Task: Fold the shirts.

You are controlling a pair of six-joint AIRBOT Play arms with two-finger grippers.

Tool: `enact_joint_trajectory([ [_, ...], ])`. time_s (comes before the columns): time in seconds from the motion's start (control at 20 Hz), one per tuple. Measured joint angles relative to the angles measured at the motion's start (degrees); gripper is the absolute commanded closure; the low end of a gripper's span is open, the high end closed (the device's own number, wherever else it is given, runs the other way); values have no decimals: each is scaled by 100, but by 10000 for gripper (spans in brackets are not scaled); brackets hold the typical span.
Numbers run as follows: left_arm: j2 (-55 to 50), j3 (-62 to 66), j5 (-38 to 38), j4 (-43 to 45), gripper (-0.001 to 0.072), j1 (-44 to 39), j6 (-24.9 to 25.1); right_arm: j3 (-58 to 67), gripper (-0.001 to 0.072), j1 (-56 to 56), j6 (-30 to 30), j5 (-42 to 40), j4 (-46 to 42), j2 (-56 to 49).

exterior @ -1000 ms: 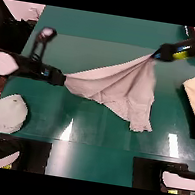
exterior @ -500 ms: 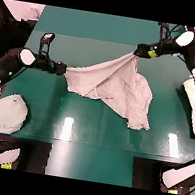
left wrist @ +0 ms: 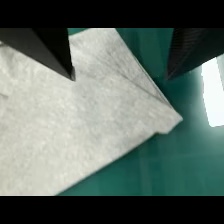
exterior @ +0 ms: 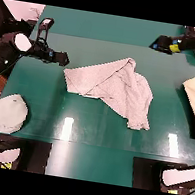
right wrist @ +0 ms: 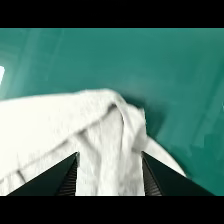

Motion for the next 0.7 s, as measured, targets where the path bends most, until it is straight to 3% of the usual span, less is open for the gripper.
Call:
enact_joint_trajectory([
  [0.2,-22,-485,-162,-691,50,4,-37,-1147,270,-341,-170,376,2,737],
  [0.45,-28,-1346,-22,-2133,51,4,415,-2575,270,-483,-258,238,4,1469],
  [0.7,-61,-1871,348,-2924,50,-315,826,-3506,270,-485,-282,-98,13,1941],
])
